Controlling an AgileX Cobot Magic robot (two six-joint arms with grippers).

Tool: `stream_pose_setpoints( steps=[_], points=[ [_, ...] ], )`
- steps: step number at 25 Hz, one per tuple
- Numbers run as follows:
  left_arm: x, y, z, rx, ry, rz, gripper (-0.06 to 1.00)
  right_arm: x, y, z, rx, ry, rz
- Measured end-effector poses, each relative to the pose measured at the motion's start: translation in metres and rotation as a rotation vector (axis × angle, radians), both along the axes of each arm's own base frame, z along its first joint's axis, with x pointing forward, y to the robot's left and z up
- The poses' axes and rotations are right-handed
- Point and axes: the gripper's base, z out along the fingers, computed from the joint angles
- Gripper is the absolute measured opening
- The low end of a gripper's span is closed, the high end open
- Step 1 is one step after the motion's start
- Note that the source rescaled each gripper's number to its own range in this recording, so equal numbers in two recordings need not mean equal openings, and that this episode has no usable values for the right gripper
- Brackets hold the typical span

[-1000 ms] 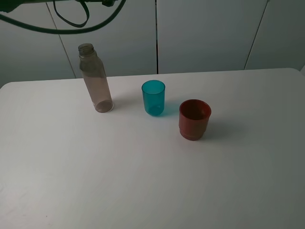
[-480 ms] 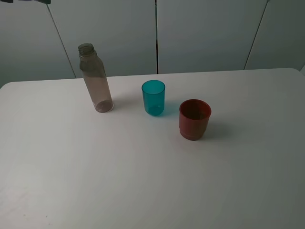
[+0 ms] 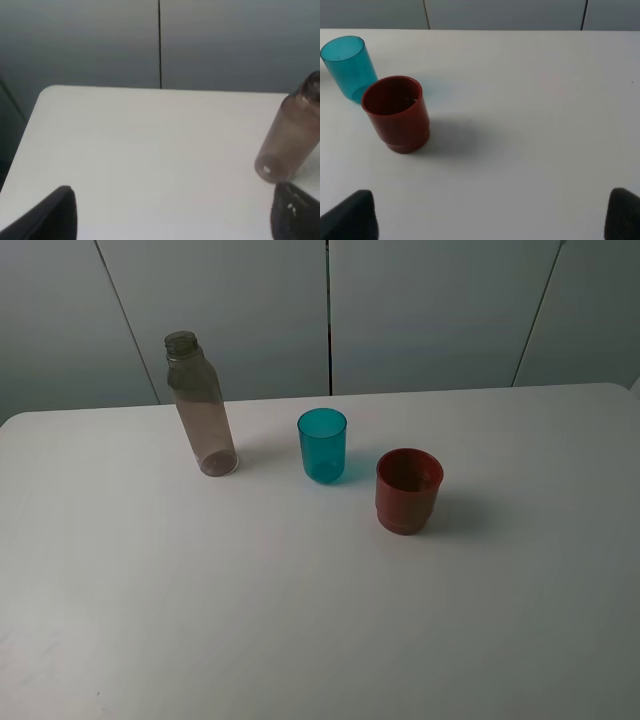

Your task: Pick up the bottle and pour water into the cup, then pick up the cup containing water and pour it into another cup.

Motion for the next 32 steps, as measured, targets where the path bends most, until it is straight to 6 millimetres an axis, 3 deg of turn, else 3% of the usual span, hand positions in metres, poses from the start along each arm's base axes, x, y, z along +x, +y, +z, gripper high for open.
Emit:
stream_pose_setpoints(
  steps=[9,16,21,32],
  points=[
    [-0.093,-0.009,-0.038,0.013,-0.089,0.004,0.94,0.000,0.000,0.000,0.000,0.000,0.000],
    [-0.142,-0.014,-0.073,0.025,-0.135,0.005,0.94,0.000,0.000,0.000,0.000,0.000,0.000],
    [-0.149,-0.013,-0.086,0.027,-0.022,0.016,0.94,0.000,0.000,0.000,0.000,0.000,0.000],
    [-0.145,-0.014,-0.092,0.015,-0.026,-0.060,0.94,0.000,0.000,0.000,0.000,0.000,0.000]
  ],
)
